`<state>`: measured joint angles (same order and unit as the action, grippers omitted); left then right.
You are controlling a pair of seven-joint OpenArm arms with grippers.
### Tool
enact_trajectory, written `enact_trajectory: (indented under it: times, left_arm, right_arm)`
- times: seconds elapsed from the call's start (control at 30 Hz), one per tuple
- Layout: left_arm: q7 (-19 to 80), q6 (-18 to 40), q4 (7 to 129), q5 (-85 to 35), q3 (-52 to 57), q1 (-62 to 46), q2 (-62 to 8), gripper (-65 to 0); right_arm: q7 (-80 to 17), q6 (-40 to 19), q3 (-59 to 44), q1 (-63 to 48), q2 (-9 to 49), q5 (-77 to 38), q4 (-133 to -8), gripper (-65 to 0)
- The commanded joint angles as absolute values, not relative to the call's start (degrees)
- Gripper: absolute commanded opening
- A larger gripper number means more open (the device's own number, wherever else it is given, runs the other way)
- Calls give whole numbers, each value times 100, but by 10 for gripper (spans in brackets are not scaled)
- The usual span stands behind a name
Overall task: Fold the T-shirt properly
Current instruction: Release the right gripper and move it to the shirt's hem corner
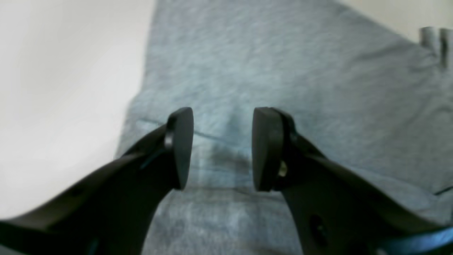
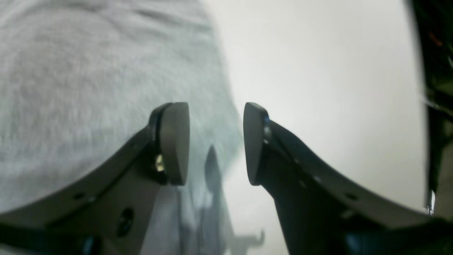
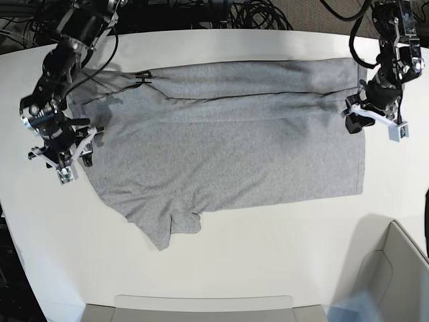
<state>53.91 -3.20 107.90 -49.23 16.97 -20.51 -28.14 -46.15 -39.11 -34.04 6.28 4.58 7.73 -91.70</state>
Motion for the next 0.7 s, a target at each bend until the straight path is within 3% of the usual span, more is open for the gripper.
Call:
enact_trajectory:
  times: [0.0,0.17,0.33,0.43,0.5,0.67]
  left_arm:
    - [5455,-330,10879,-4927,1640,-1982,-2879,-387]
    - [5684,-330,10879,-4892,1367,-1798,-2862,-387]
    - [5684,-330,10879,-4892,1226,-1789,-2862,-387]
    - [5684,-330,10879,-4892,1226,-1780,-2862,-387]
    - [5692,-330,10879,-4892,1244,-1780,-2862,-387]
    - [5701,-330,10879,-4892,1244,-1763,-2862,-387]
  right_arm:
    - [-4462,-4000,-3327,954,523,866,-8963,-395]
    - [-4330,-4000,-3284,1956,523,1262,-7556,-396]
    - [-3424,-4000,-3301,2545,602,1771,-6044,-396]
    - [-3002,-3609,-3319,2642,611,2114,-5209,-396]
    - [-2905,-3336,-3319,2536,611,2211,-5112,-396]
    - [-3081,-3336,-3319,1842,611,2220,-5402,-396]
